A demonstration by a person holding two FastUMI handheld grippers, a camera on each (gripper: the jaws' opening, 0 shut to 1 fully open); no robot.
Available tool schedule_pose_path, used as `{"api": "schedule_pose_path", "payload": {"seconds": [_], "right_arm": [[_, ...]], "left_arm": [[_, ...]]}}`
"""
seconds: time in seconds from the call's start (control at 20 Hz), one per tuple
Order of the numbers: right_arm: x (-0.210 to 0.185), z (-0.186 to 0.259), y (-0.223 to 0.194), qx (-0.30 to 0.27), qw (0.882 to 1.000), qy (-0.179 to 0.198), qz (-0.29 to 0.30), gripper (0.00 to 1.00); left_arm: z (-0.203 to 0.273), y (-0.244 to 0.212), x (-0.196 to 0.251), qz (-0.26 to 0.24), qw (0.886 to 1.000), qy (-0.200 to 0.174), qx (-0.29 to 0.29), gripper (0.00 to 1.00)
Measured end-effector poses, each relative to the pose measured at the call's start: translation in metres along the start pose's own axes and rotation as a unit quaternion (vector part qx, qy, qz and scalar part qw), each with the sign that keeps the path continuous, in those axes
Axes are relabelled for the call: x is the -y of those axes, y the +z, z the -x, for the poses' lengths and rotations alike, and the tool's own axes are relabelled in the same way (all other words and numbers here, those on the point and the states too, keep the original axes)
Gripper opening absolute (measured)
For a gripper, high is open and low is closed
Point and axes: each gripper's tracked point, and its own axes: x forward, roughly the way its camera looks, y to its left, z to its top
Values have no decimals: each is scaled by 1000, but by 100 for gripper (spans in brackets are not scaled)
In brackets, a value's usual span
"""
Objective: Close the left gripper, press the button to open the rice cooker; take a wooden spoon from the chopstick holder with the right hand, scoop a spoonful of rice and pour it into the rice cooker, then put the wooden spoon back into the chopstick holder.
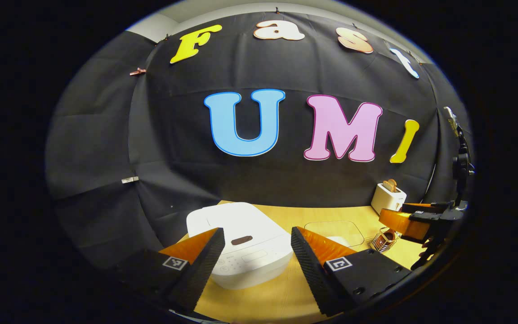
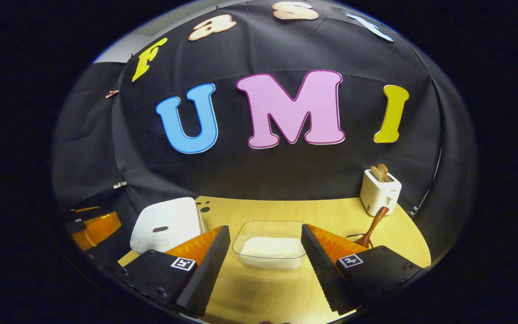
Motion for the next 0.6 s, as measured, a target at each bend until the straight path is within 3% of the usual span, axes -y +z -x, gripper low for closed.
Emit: {"api": "schedule_pose_path", "payload": {"seconds": [0.5, 0.6], "right_arm": [[39, 22, 2, 11, 998, -63, -9, 98], [45, 25, 1, 11, 997, -73, -8, 98]], "left_arm": [[-30, 11, 4, 12, 999, -50, 0, 95], [-36, 12, 1, 9, 998, -58, -3, 91]]}}
